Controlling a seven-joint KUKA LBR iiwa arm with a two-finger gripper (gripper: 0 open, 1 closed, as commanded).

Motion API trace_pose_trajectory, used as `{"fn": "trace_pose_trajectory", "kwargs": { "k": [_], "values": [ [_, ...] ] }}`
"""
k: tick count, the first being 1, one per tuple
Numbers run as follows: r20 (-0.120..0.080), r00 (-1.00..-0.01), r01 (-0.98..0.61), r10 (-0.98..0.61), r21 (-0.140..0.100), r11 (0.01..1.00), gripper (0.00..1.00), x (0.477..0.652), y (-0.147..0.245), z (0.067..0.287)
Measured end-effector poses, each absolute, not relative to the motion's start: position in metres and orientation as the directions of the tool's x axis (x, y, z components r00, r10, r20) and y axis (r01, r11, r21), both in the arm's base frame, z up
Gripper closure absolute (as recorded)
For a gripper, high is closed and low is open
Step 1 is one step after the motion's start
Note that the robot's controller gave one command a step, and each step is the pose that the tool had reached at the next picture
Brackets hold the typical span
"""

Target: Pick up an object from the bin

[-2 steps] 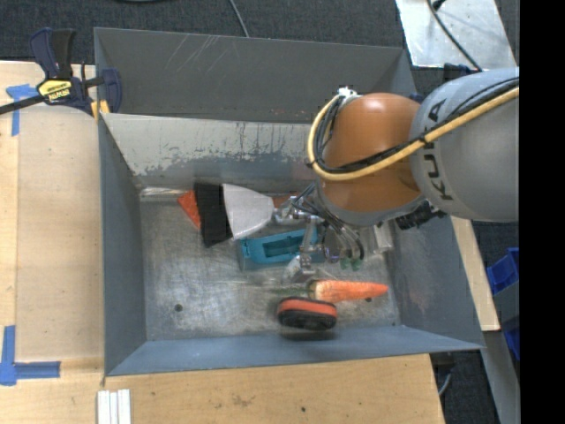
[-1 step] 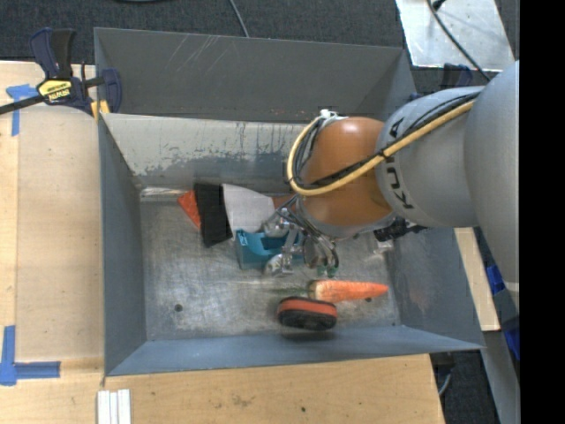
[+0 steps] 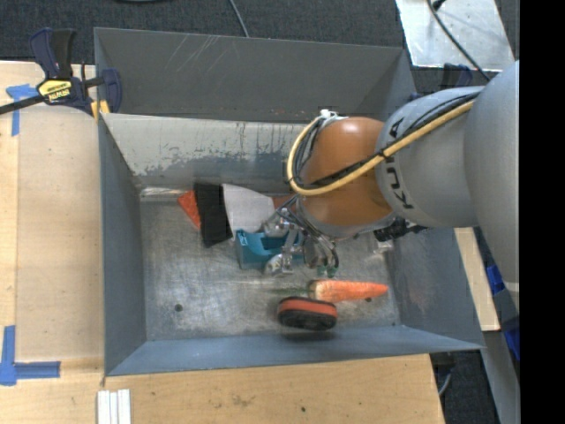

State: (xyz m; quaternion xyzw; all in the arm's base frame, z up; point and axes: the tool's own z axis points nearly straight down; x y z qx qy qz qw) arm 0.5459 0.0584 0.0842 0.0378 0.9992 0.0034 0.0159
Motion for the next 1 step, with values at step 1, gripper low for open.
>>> {"fn": "trace_pose_trajectory", "kwargs": {
  "k": [1],
  "values": [
    [0.004,-0.998,0.06,0.06,-0.001,0.998,1.0,0.5425,0.0479,0.201]
  ]
}}
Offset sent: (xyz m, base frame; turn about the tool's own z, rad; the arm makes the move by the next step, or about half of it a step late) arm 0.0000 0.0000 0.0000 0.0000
